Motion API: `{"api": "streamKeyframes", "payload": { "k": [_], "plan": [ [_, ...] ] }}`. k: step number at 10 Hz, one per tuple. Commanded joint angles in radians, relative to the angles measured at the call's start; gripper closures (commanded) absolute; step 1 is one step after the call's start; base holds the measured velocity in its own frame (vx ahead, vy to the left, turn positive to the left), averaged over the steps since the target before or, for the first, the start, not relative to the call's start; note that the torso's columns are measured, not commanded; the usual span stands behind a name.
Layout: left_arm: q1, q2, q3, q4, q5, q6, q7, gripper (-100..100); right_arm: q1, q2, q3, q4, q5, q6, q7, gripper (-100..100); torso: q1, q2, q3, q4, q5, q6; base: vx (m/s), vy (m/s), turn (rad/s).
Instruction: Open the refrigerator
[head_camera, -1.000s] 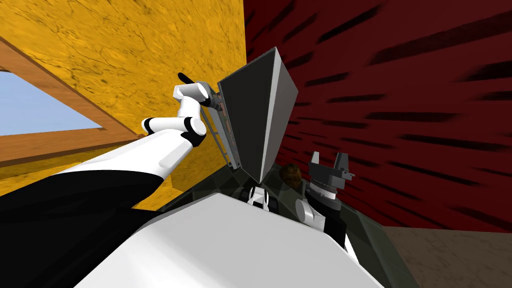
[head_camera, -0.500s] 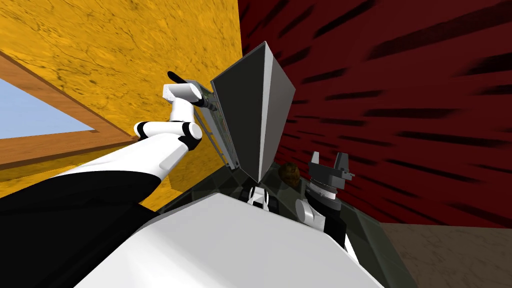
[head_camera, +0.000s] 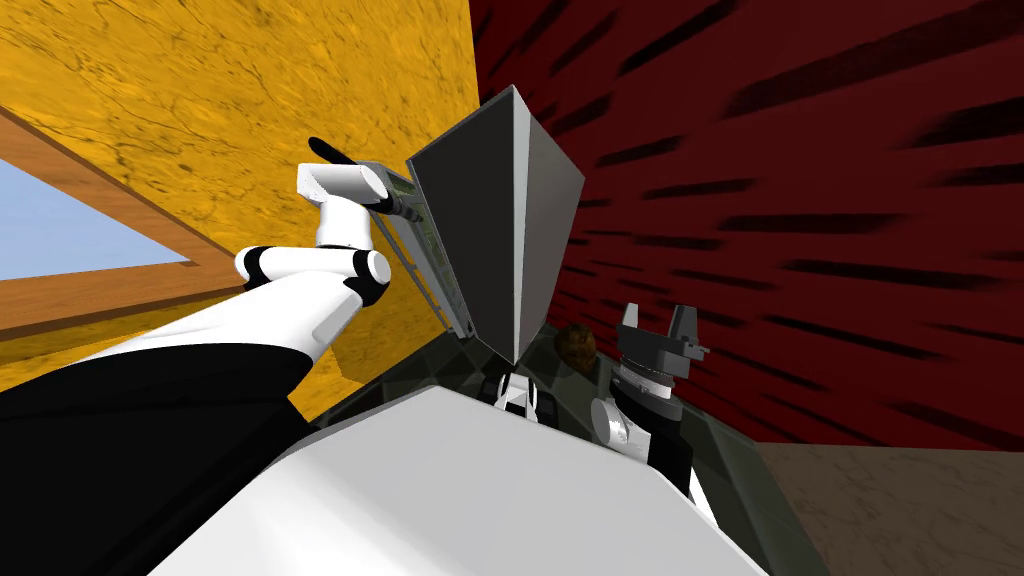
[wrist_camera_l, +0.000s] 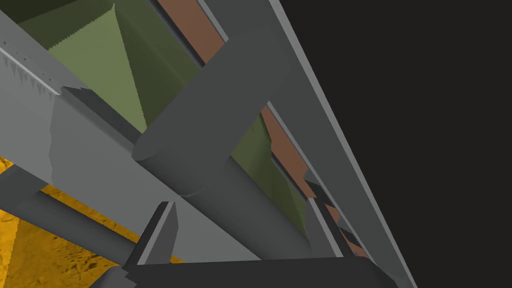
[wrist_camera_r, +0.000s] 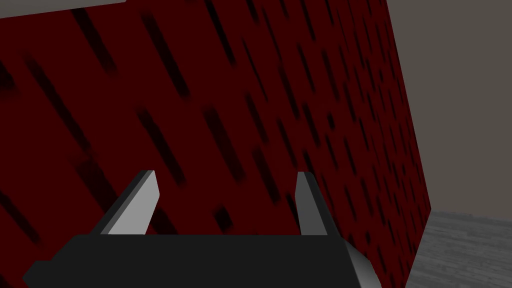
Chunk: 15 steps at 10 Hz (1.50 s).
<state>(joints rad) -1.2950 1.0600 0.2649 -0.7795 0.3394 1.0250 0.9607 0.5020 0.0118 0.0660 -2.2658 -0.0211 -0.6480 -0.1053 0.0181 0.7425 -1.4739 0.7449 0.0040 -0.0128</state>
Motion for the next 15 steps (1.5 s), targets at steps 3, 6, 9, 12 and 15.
{"api": "streamKeyframes", "payload": {
  "k": [3,6,9,12,15],
  "plan": [
    [0.099,0.086,-0.013,-0.109,0.046,0.025,0.064,100,0.0,0.0,0.0,0.0,0.0,0.0,0.0,0,-0.003,0.001,0.001,-0.001,0.0,-0.001,0.0,-0.051,0.004],
    [0.173,0.139,-0.034,-0.18,0.094,0.051,0.119,100,0.0,0.0,0.0,0.0,0.0,0.0,0.0,0,-0.003,0.002,0.002,0.0,0.0,-0.001,0.003,-0.044,-0.003],
    [0.243,0.193,-0.055,-0.25,0.143,0.076,0.173,100,0.0,0.0,0.0,0.0,0.0,0.0,0.0,0,-0.004,0.003,0.003,0.0,0.0,0.0,-0.004,-0.064,0.02],
    [0.323,0.262,-0.077,-0.322,0.192,0.101,0.227,100,0.0,0.0,0.0,0.0,0.0,0.0,0.0,0,-0.006,0.005,0.004,0.001,-0.002,0.0,-0.002,-0.053,0.014],
    [0.398,0.325,-0.098,-0.393,0.24,0.127,0.282,100,0.0,0.0,0.0,0.0,0.0,0.0,0.0,0,-0.011,0.003,0.002,-0.001,-0.003,0.004,-0.007,-0.052,0.011]
  ]
}}
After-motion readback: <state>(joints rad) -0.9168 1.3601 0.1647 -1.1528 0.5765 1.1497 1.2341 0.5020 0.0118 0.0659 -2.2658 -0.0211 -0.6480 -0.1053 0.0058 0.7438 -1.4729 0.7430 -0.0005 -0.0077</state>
